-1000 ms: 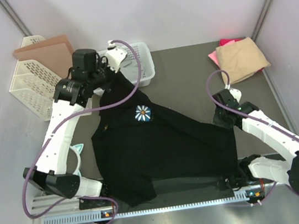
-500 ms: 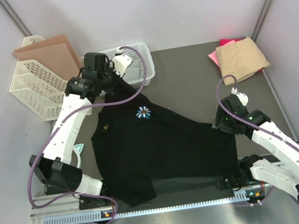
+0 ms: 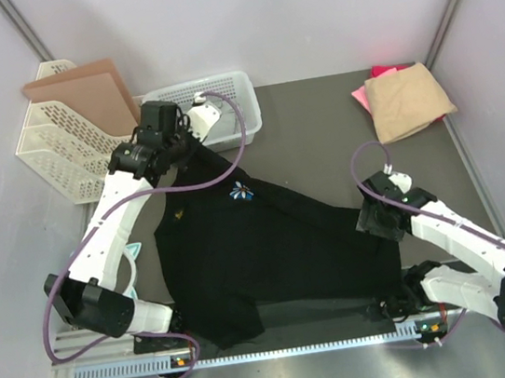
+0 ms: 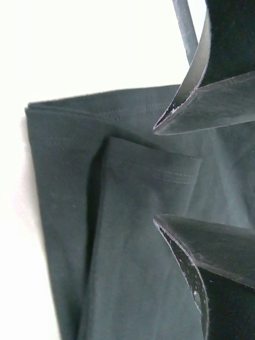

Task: Fold and stack the t-shirts
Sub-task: Flatten out the tshirt

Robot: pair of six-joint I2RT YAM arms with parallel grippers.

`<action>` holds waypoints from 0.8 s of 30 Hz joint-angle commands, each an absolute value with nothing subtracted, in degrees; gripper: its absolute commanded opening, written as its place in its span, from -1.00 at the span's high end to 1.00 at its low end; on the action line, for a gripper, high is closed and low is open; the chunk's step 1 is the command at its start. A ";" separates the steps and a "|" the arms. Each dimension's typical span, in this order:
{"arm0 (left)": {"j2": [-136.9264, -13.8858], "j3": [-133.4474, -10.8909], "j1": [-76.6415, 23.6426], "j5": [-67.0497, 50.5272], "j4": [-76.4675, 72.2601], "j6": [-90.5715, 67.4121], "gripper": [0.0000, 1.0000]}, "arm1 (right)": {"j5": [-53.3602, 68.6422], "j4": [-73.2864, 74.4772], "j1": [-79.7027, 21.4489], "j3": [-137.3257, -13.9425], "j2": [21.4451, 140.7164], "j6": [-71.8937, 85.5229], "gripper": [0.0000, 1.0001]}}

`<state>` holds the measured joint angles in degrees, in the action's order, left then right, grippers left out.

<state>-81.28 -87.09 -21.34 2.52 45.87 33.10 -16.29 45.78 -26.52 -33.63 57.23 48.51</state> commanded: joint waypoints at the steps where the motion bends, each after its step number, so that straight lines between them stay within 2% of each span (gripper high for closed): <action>1: -78.93 -85.17 -20.66 3.96 41.57 33.75 1.00 | -23.11 43.86 -27.25 -36.21 58.80 51.06 -0.24; 6: -78.66 -84.46 -20.13 3.34 41.57 33.40 1.00 | -24.70 40.96 -27.25 -34.90 62.31 51.77 -0.17; 12: -78.31 -83.59 -19.86 3.25 41.57 33.49 1.00 | -25.23 37.62 -27.07 -35.16 67.14 51.24 0.03; 18: -77.78 -82.80 -19.34 2.99 41.48 33.75 1.00 | -25.05 36.12 -26.98 -35.68 68.91 50.71 0.49; 19: -77.70 -82.71 -19.16 2.99 41.31 33.75 1.00 | -25.05 36.47 -26.90 -35.94 68.82 50.71 0.68; 21: -77.52 -82.53 -19.07 2.99 41.40 33.75 1.00 | -25.31 36.82 -26.81 -36.47 68.21 50.54 0.82; 22: -77.35 -82.44 -19.07 2.99 41.31 33.92 1.00 | -25.40 37.70 -26.63 -36.74 67.77 50.45 0.95; 24: -77.08 -82.18 -18.98 2.99 41.31 33.93 1.00 | -25.75 38.67 -26.54 -38.13 66.36 50.10 1.00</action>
<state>-79.96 -82.81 -19.46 2.85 43.90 33.21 -23.18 38.57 -26.48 -34.24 68.77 50.52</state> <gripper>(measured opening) 0.015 0.029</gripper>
